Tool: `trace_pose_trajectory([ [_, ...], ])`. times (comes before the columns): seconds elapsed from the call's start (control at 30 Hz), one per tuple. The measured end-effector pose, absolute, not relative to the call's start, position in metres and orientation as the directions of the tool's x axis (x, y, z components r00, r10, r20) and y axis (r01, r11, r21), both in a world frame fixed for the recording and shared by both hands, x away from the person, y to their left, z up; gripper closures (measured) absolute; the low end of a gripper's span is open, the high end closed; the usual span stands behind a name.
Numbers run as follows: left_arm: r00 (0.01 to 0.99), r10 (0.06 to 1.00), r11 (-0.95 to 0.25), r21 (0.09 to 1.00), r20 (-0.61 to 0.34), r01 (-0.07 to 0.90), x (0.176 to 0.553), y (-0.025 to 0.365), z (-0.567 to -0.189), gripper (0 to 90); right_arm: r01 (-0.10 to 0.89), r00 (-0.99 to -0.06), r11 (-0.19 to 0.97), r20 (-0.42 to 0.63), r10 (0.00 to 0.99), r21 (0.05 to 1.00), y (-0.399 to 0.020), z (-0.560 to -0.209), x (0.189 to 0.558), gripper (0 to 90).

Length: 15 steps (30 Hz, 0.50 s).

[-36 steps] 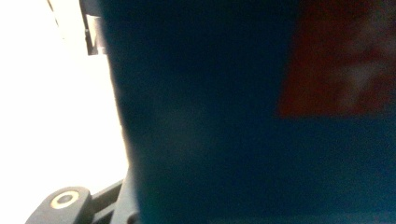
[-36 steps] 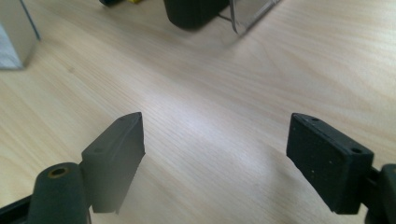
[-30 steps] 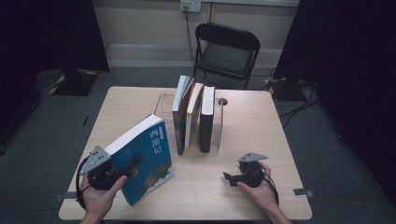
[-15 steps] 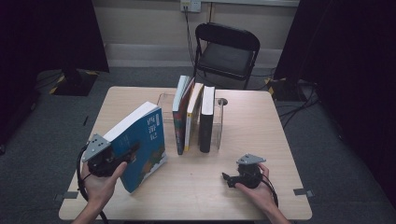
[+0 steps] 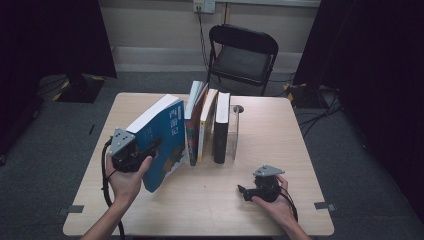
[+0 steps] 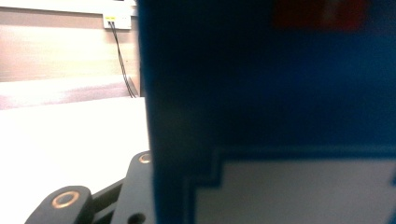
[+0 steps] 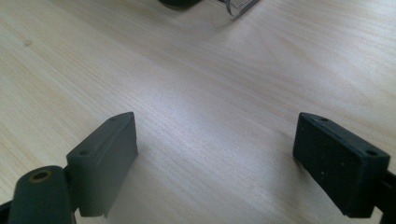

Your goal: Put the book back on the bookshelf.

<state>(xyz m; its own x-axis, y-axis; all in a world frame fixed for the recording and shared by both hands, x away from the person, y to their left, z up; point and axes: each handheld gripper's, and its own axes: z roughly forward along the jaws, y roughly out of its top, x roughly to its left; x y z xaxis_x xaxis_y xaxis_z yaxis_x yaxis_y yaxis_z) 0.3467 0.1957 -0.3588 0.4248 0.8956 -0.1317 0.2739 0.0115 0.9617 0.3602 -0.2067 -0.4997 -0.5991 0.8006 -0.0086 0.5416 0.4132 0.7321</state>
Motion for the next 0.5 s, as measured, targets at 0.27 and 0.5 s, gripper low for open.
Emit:
trace_pose_trajectory([
  [0.27,0.397,0.907,0.037,0.965,-0.142,0.26,0.364,0.187,-0.355,62.0,0.541,-0.599,0.413,-0.008,0.8,0.732,-0.207,-0.5,0.36,13.6],
  [0.5,0.381,0.917,0.018,0.969,-0.114,0.247,0.379,0.177,-0.351,62.1,0.54,-0.601,0.414,-0.009,0.799,0.733,-0.206,-0.5,0.36,13.6],
])
